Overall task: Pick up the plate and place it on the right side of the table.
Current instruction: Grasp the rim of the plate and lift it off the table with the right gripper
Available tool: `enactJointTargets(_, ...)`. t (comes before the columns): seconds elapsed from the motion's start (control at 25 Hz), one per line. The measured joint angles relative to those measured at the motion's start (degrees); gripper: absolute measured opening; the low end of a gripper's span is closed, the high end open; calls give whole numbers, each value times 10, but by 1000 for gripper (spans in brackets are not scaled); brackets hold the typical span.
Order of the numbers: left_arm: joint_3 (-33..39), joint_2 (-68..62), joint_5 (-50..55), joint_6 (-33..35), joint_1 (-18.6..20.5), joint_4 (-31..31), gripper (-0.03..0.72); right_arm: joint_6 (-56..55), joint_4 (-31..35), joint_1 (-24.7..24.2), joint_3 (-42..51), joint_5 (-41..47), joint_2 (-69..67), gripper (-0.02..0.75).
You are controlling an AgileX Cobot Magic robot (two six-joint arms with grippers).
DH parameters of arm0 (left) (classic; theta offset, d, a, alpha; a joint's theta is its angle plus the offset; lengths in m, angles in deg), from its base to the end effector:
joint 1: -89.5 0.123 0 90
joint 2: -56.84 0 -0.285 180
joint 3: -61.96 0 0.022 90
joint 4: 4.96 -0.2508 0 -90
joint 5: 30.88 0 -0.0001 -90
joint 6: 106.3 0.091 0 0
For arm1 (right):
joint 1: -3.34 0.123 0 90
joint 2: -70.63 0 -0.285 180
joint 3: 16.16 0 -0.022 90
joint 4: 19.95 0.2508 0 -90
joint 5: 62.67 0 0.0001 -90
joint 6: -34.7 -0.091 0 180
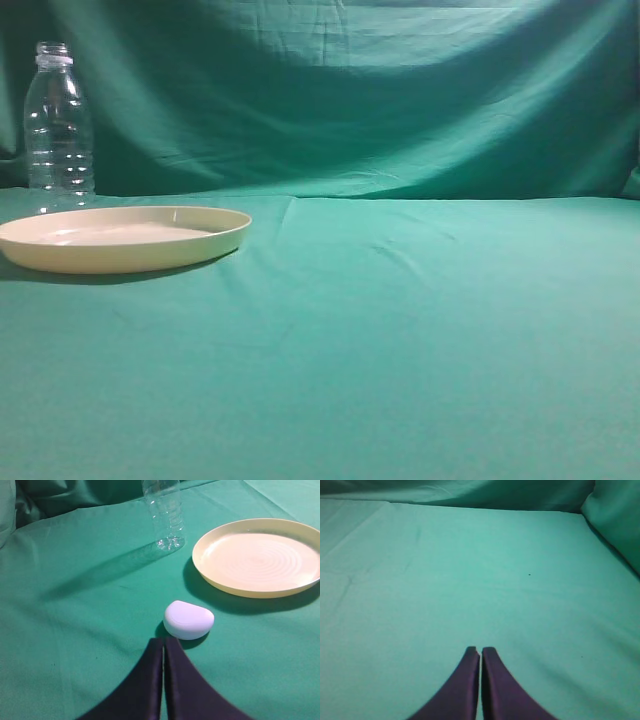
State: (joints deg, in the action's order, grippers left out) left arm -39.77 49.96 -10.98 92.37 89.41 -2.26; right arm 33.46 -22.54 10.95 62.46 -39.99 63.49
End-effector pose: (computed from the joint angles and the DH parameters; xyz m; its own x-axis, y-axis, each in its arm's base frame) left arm 0.0529 -0.0015 0.1766 -0.2444 0.2782 -0.9289 0.0884 0.9604 0.2643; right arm 0.0517 0.0053 0.1701 -0.3108 -0.0618 -0.9485 -0.1223 0.9922 -0.0245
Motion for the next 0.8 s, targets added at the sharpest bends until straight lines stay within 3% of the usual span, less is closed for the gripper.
enactJointTargets(0.64,0,0,0,0,0,0,0,18,-16,0,0,-5,0,0)
enactJointTargets(0.8,0,0,0,0,0,0,0,12,-21,0,3,-99,0,0)
